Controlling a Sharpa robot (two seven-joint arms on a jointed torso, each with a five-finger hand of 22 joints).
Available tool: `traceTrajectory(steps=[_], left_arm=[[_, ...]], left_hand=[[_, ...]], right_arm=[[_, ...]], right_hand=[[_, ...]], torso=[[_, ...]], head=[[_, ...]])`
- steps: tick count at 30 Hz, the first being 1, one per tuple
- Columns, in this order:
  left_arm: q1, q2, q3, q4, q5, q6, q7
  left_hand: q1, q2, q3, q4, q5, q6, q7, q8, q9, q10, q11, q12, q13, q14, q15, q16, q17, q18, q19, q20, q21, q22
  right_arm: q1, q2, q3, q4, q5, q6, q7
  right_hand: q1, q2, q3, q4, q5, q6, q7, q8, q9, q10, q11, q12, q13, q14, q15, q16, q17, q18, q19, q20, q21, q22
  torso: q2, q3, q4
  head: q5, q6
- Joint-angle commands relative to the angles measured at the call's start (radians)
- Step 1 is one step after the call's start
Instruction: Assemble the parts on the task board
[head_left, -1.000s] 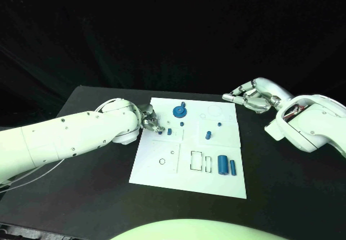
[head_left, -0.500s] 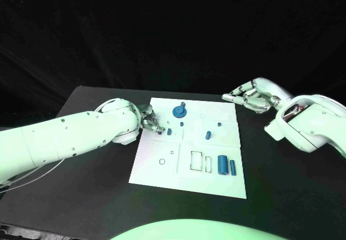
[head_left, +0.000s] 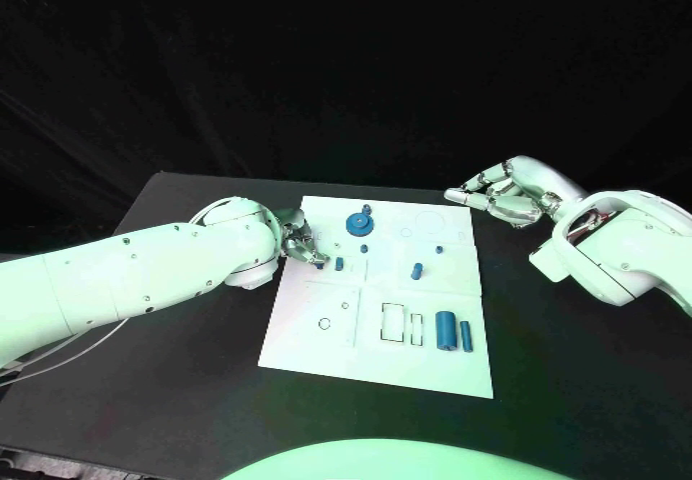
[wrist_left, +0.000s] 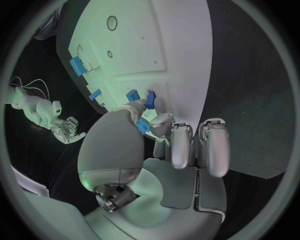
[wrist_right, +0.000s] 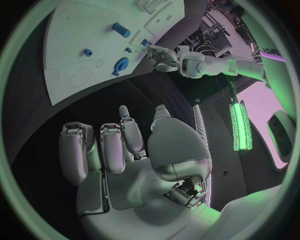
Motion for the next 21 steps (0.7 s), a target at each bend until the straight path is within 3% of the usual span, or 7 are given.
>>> traceTrajectory(steps=[1,21], left_arm=[[0.001,0.002,0.0,0.001,-0.015,-0.009,-0.001],[0.002,0.003,0.001,0.006,-0.02,0.012,-0.001]], left_hand=[[0.013,0.001,-0.007,-0.001,0.001,0.002,-0.006,-0.003,0.001,0.003,-0.002,0.006,-0.001,0.062,-0.009,-0.001,0.104,-0.019,0.034,-0.005,0.003,0.116],[0.019,0.0,-0.009,-0.001,0.001,0.003,-0.006,-0.002,0.003,0.003,-0.003,0.006,-0.002,0.061,-0.009,-0.001,0.104,-0.02,0.035,-0.005,0.004,0.118]], right_arm=[[0.0,0.001,0.0,0.0,-0.003,-0.002,0.007],[0.0,0.0,0.0,0.0,-0.003,-0.002,0.007]], right_hand=[[0.005,0.005,-0.007,0.0,0.004,0.002,-0.007,0.004,0.001,-0.005,-0.005,-0.003,0.034,0.056,-0.006,-0.003,0.052,0.02,0.026,-0.009,-0.004,0.183],[0.005,0.005,-0.007,0.0,0.004,0.002,-0.007,0.004,0.001,-0.005,-0.005,-0.003,0.034,0.056,-0.006,-0.003,0.052,0.02,0.026,-0.009,-0.004,0.183]], torso=[[0.001,0.0,-0.0005],[0.0,-0.0001,-0.0007]], head=[[0.001,-0.001],[0.0,-0.005]])
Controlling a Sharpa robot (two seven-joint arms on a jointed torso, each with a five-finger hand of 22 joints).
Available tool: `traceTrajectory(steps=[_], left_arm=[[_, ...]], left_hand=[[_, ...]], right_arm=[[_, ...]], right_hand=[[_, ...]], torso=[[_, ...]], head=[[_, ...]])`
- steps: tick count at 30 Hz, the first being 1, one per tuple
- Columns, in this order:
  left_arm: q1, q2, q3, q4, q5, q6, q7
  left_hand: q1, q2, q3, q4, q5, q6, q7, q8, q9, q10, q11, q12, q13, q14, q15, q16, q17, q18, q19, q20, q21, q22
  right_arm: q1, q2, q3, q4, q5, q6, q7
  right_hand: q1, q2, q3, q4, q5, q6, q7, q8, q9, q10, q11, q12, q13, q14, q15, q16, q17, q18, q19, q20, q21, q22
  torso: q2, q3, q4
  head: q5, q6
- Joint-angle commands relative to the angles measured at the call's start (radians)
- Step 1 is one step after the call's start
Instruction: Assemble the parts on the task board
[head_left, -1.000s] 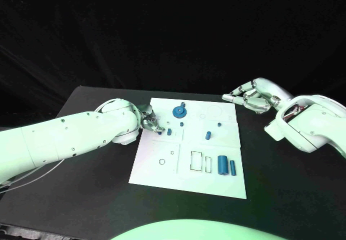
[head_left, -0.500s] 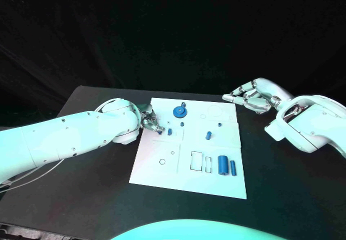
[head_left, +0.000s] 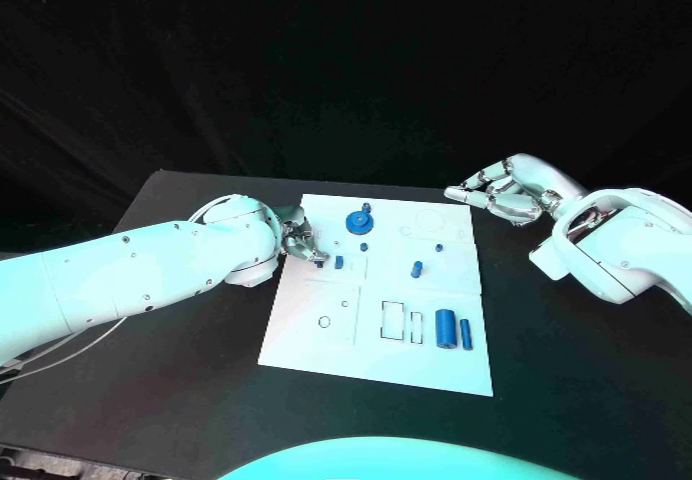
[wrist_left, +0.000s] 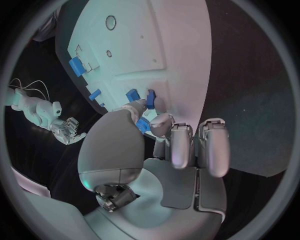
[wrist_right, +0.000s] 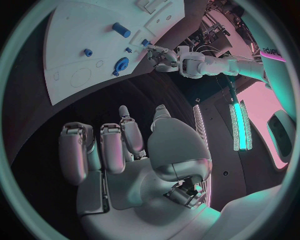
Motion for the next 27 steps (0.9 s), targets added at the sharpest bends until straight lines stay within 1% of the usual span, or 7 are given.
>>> traceTrajectory(steps=[1,3,13,18,20,27], left_arm=[[0.001,0.004,0.0,0.003,-0.006,0.014,0.0],[0.001,0.004,0.0,0.002,-0.006,0.015,0.0],[0.001,0.007,0.0,-0.001,-0.002,0.018,0.001],[0.001,0.007,0.0,-0.001,-0.001,0.022,0.001],[0.001,0.007,0.0,0.0,-0.001,0.024,0.001],[0.001,0.005,0.0,0.003,-0.001,0.027,0.001]], left_hand=[[0.011,0.0,-0.007,0.002,0.001,0.003,-0.006,-0.001,0.002,0.003,-0.003,0.006,-0.001,0.062,-0.009,-0.001,0.104,-0.02,0.035,-0.005,0.004,0.118],[0.011,-0.001,-0.007,0.002,0.001,0.003,-0.006,-0.001,0.002,0.003,-0.003,0.005,-0.002,0.062,-0.009,-0.001,0.104,-0.02,0.035,-0.005,0.004,0.118],[0.011,0.0,-0.007,0.002,0.001,0.003,-0.006,-0.001,0.002,0.003,-0.003,0.006,-0.001,0.062,-0.009,-0.001,0.104,-0.02,0.035,-0.005,0.004,0.118],[0.014,0.001,-0.007,0.002,0.001,0.003,-0.007,-0.001,0.002,0.003,-0.003,0.005,-0.002,0.062,-0.009,-0.001,0.104,-0.02,0.035,-0.005,0.004,0.118],[0.017,0.001,-0.007,0.001,0.002,0.003,-0.007,-0.001,0.002,0.003,-0.003,0.005,-0.002,0.062,-0.009,-0.001,0.104,-0.02,0.035,-0.005,0.004,0.118],[0.031,0.006,-0.005,-0.001,0.002,0.003,-0.008,-0.002,0.003,0.004,-0.004,0.006,-0.002,0.062,-0.01,-0.001,0.104,-0.02,0.035,-0.006,0.005,0.119]], right_arm=[[0.0,0.0,0.0,0.0,-0.003,-0.002,0.007],[0.0,0.0,0.0,0.0,-0.003,-0.002,0.007],[0.0,0.0,0.0,0.001,-0.003,-0.002,0.007],[0.0,0.0,0.0,0.0,-0.003,-0.002,0.007],[0.0,-0.001,0.0,0.0,-0.003,-0.002,0.007],[0.0,-0.001,0.0,0.0,-0.003,-0.002,0.008]], right_hand=[[0.005,0.005,-0.007,0.0,0.004,0.002,-0.007,0.004,0.001,-0.005,-0.005,-0.003,0.034,0.056,-0.006,-0.003,0.051,0.02,0.026,-0.009,-0.004,0.182],[0.005,0.005,-0.007,0.0,0.004,0.002,-0.007,0.004,0.001,-0.005,-0.005,-0.003,0.034,0.056,-0.006,-0.003,0.051,0.02,0.026,-0.009,-0.004,0.182],[0.005,0.005,-0.007,0.0,0.004,0.002,-0.007,0.004,0.001,-0.005,-0.005,-0.003,0.034,0.056,-0.006,-0.003,0.051,0.02,0.026,-0.009,-0.004,0.182],[0.005,0.005,-0.007,0.0,0.004,0.002,-0.007,0.004,0.001,-0.005,-0.005,-0.003,0.034,0.056,-0.006,-0.003,0.051,0.02,0.026,-0.009,-0.004,0.182],[0.005,0.005,-0.007,0.0,0.004,0.002,-0.007,0.004,0.001,-0.005,-0.005,-0.003,0.034,0.056,-0.006,-0.003,0.051,0.02,0.026,-0.009,-0.004,0.182],[0.005,0.005,-0.007,0.0,0.004,0.002,-0.007,0.004,0.001,-0.005,-0.005,-0.003,0.034,0.056,-0.006,-0.003,0.051,0.02,0.026,-0.009,-0.004,0.182]], torso=[[0.0,-0.0001,-0.0002],[0.0,0.0005,0.0003],[0.0,0.0007,0.0002],[-0.001,0.0002,-0.0005],[0.0,-0.0001,0.0],[0.0,-0.0002,0.0007]], head=[[0.0,0.0],[0.0,0.001],[0.0,-0.001],[0.001,-0.001],[0.0,-0.002],[0.001,-0.001]])
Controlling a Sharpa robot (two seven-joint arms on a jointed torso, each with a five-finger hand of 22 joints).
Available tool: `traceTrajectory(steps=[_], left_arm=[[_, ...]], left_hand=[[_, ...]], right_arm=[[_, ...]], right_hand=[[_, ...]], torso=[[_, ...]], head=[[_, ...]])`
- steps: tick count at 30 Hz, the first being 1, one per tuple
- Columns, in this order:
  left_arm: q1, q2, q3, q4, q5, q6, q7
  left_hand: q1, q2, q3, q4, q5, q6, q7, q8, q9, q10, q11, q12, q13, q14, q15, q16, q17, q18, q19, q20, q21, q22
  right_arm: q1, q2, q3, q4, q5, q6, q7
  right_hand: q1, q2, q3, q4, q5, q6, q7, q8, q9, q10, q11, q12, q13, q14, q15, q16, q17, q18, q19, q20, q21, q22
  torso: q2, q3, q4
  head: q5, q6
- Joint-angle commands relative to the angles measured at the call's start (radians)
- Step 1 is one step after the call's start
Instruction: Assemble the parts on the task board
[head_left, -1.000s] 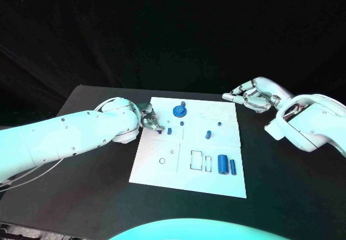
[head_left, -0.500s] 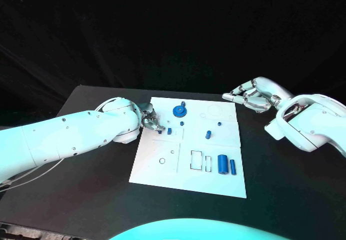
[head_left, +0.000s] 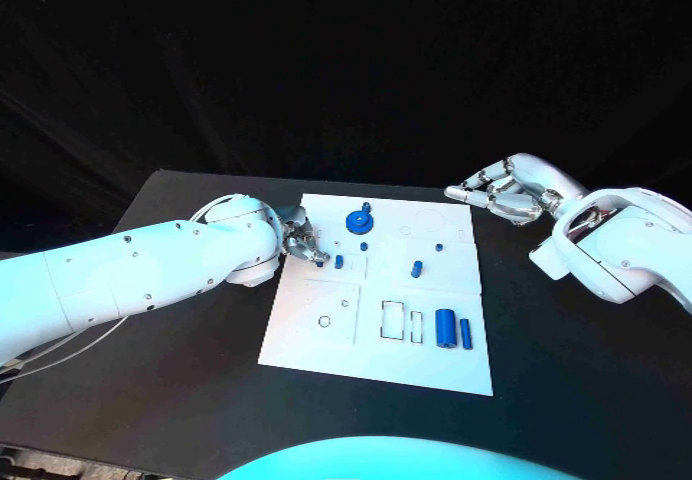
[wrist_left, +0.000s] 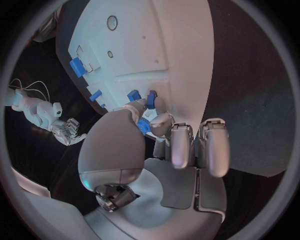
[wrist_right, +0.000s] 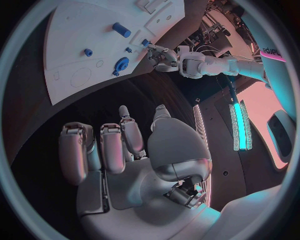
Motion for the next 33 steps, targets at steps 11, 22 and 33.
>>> traceTrajectory(steps=[11,22,33], left_arm=[[0.0,-0.001,0.0,0.008,-0.001,0.017,0.002],[0.0,-0.001,0.0,0.006,-0.001,0.016,0.001],[0.001,0.002,0.0,-0.004,0.007,0.042,-0.002]], left_hand=[[0.028,0.008,0.005,-0.006,0.003,0.0,-0.005,0.001,0.003,0.003,-0.004,0.002,-0.006,0.062,-0.01,-0.001,0.104,-0.02,0.035,-0.006,0.005,0.119],[0.035,0.011,0.008,-0.007,0.004,0.0,-0.005,0.001,0.004,0.004,-0.005,0.002,-0.007,0.062,-0.01,-0.001,0.104,-0.02,0.036,-0.006,0.005,0.12],[-0.02,0.009,-0.04,0.015,-0.001,0.005,0.0,0.0,0.008,0.004,0.0,-0.001,-0.015,0.062,-0.007,-0.001,0.103,-0.02,0.036,-0.004,0.004,0.12]], right_arm=[[-0.001,0.003,0.0,-0.002,-0.003,-0.001,0.008],[-0.002,0.003,0.0,-0.003,-0.003,-0.001,0.008],[-0.002,0.002,0.0,-0.002,-0.003,-0.002,0.008]], right_hand=[[0.005,0.005,-0.007,0.0,0.004,0.002,-0.007,0.004,0.002,-0.005,-0.005,-0.003,0.034,0.056,-0.006,-0.003,0.051,0.02,0.026,-0.009,-0.004,0.182],[0.005,0.005,-0.007,0.0,0.004,0.002,-0.007,0.004,0.002,-0.005,-0.005,-0.003,0.034,0.056,-0.006,-0.003,0.051,0.02,0.026,-0.009,-0.004,0.182],[0.005,0.005,-0.007,0.0,0.004,0.002,-0.007,0.004,0.002,-0.005,-0.005,-0.003,0.034,0.056,-0.006,-0.003,0.051,0.02,0.026,-0.009,-0.004,0.182]], torso=[[0.001,-0.0002,0.0005],[0.001,0.0004,-0.0009],[0.0,0.0007,-0.0008]], head=[[0.003,-0.001],[0.004,0.0],[0.003,-0.002]])
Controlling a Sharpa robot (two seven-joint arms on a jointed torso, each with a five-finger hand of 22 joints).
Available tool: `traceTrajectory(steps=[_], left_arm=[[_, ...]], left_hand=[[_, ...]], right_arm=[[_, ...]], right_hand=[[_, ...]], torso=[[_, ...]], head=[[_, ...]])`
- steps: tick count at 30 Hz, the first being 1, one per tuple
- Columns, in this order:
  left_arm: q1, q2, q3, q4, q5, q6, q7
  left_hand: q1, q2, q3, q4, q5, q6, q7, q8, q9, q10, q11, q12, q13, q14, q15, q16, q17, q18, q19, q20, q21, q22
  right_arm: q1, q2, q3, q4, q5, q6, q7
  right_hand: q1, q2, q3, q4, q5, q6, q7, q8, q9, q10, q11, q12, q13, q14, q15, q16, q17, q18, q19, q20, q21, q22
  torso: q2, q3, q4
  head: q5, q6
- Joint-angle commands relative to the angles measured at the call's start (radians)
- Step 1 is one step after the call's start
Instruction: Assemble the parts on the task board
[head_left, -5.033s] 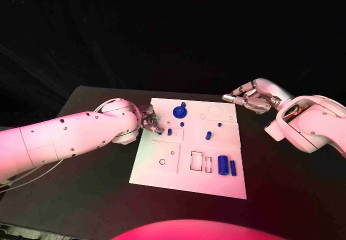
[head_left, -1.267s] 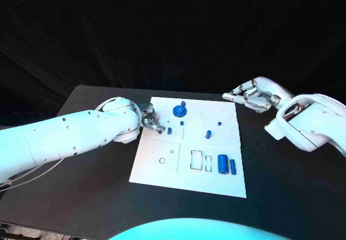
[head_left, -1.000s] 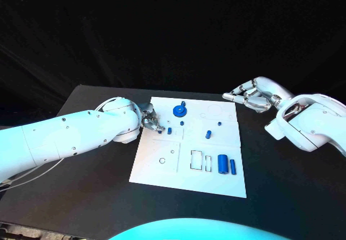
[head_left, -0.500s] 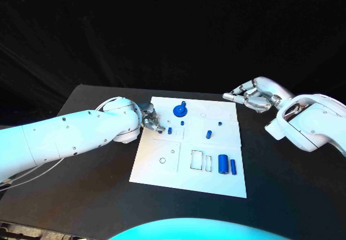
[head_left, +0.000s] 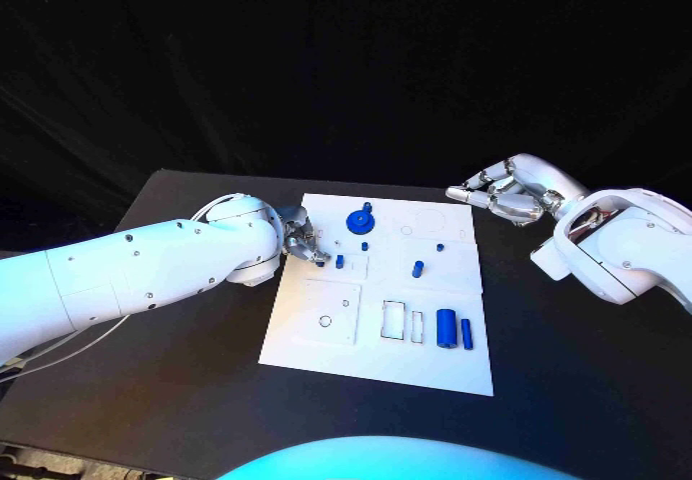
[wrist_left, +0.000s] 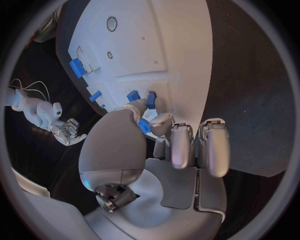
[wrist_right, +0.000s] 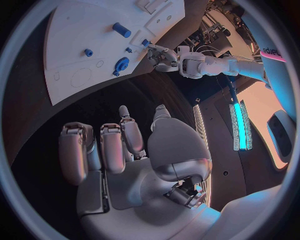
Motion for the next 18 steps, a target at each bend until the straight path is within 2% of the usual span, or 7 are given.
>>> traceTrajectory(steps=[1,3,10,18], left_arm=[[0.001,0.002,0.0,-0.001,0.006,0.035,-0.002],[0.001,0.002,0.0,-0.002,0.006,0.04,-0.003],[0.001,0.003,0.0,-0.003,0.007,0.034,-0.005],[0.001,0.005,0.0,-0.002,0.007,0.02,-0.005]], left_hand=[[-0.032,0.0,-0.025,0.001,0.002,0.008,-0.002,-0.001,-0.001,0.004,0.0,0.0,0.0,0.062,-0.008,-0.001,0.104,-0.02,0.036,-0.003,0.004,0.12],[-0.05,0.005,-0.055,0.001,0.002,0.01,-0.002,-0.002,0.001,0.005,0.0,0.002,0.0,0.062,-0.008,-0.001,0.104,-0.02,0.036,-0.003,0.004,0.121],[-0.071,0.022,-0.099,0.003,0.002,0.013,-0.002,-0.005,0.003,0.005,0.0,0.004,0.0,0.062,-0.008,0.0,0.104,-0.02,0.036,-0.004,0.004,0.121],[-0.076,0.028,-0.108,0.003,0.003,0.014,-0.002,-0.006,0.003,0.006,0.0,0.005,0.001,0.062,-0.008,0.0,0.104,-0.02,0.036,-0.004,0.004,0.121]], right_arm=[[-0.001,0.0,0.0,0.001,-0.003,-0.002,0.007],[-0.001,-0.001,0.0,0.001,-0.003,-0.003,0.007],[-0.001,-0.001,0.0,0.002,-0.003,-0.003,0.007],[-0.001,-0.001,0.0,0.002,-0.003,-0.004,0.007]], right_hand=[[0.005,0.005,-0.007,0.0,0.004,0.002,-0.007,0.004,0.001,-0.005,-0.005,-0.003,0.034,0.056,-0.006,-0.003,0.052,0.02,0.026,-0.009,-0.004,0.183],[0.005,0.007,-0.012,0.0,0.005,0.001,-0.007,0.004,0.001,-0.005,-0.005,-0.004,0.033,0.056,-0.006,-0.004,0.051,0.021,0.026,-0.009,-0.005,0.182],[0.005,0.007,-0.012,0.0,0.005,0.001,-0.007,0.004,0.001,-0.005,-0.005,-0.004,0.033,0.056,-0.006,-0.004,0.051,0.021,0.026,-0.009,-0.005,0.182],[0.005,0.007,-0.012,0.0,0.005,0.001,-0.007,0.004,0.001,-0.005,-0.005,-0.004,0.033,0.056,-0.006,-0.004,0.051,0.021,0.026,-0.009,-0.005,0.182]], torso=[[-0.001,-0.0001,-0.0003],[0.0,-0.0004,-0.0004],[0.0,-0.0009,-0.0002],[0.0,-0.001,0.0]], head=[[-0.001,-0.001],[-0.002,0.001],[-0.003,0.002],[-0.003,0.001]])
